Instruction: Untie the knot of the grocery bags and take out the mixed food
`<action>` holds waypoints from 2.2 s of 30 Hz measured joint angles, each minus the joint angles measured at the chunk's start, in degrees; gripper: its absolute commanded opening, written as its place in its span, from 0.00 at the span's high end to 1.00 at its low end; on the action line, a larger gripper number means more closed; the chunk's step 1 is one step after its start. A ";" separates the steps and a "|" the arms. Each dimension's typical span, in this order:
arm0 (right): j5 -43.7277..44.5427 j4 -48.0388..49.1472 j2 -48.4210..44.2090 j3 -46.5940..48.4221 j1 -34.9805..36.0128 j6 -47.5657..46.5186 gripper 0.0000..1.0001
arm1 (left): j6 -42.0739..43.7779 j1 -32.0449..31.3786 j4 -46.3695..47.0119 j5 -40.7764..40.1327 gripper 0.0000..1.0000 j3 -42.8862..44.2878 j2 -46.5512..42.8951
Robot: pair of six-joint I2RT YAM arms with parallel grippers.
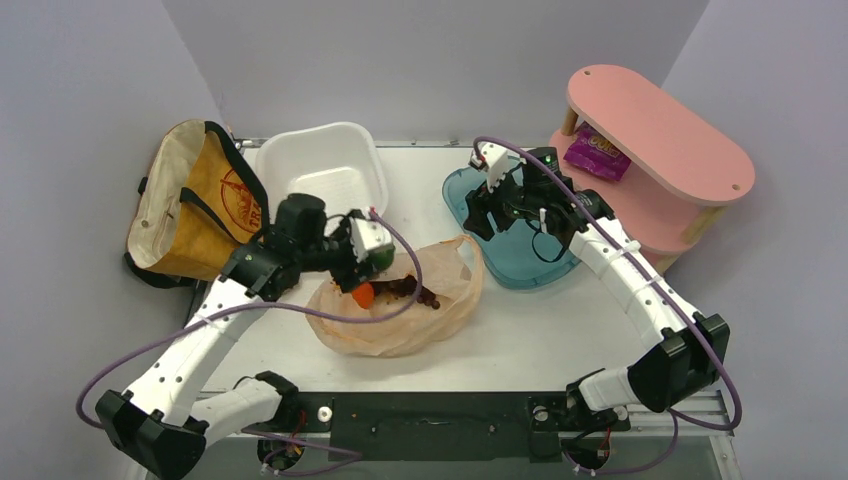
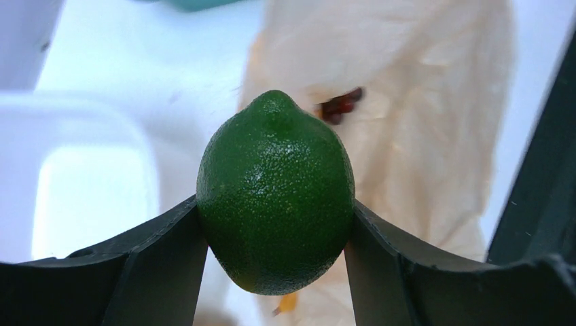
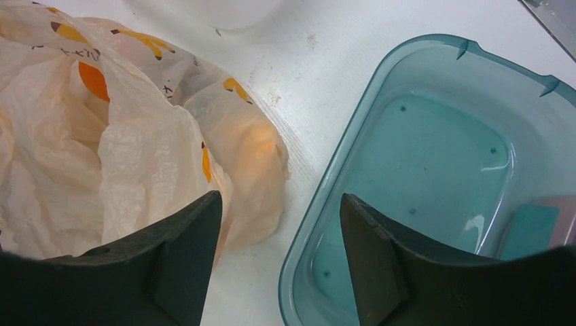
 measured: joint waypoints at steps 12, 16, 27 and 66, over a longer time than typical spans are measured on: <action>-0.66 0.09 -0.24 0.00 0.00 1.62 0.40 | -11.91 26.73 4.22 -0.37 0.50 17.77 22.29; -0.72 0.11 -0.26 0.00 0.02 1.97 0.40 | -15.08 28.98 5.51 -4.46 0.42 20.11 31.01; -0.68 0.39 -1.66 -0.46 0.00 2.05 0.40 | -20.39 30.64 5.99 -9.03 0.27 30.34 40.35; -4.92 -0.85 -2.86 -6.27 2.62 1.86 0.37 | 13.22 -3.17 4.07 6.95 0.14 -8.76 0.39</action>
